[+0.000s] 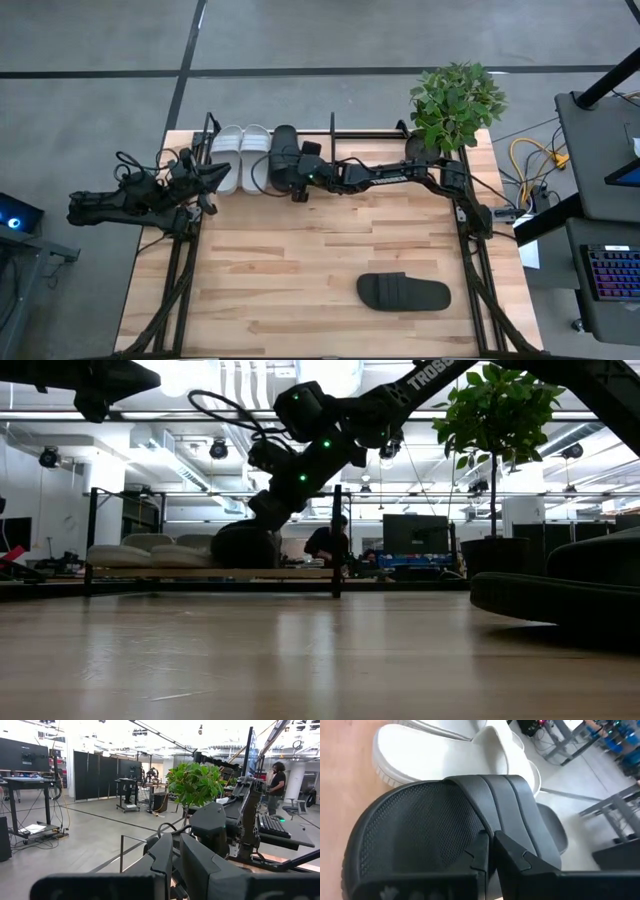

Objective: Pick and place slides into the shelf
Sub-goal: Put the top black slides on the shelf

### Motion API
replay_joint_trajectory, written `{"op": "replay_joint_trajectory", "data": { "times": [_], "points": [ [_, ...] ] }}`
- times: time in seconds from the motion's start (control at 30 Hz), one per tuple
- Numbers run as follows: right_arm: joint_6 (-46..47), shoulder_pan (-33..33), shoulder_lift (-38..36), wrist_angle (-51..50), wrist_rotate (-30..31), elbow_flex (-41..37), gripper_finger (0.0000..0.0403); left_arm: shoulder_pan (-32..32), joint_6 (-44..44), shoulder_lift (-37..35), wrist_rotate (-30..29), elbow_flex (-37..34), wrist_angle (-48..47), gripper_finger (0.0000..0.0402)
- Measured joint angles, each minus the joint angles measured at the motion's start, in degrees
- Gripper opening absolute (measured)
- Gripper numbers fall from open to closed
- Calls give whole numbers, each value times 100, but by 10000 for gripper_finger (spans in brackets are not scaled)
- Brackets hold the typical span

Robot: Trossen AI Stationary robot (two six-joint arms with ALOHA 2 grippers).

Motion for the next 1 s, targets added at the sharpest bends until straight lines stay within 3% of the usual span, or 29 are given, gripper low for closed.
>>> {"op": "replay_joint_trajectory", "data": {
  "times": [0.47,1.0],
  "points": [
    [221,2,0,-197,-50,-110,13,0,4,0,0,-2,22,22],
    [362,3,178,244,-55,-122,13,0,4,0,0,-4,21,22]
  ]
}}
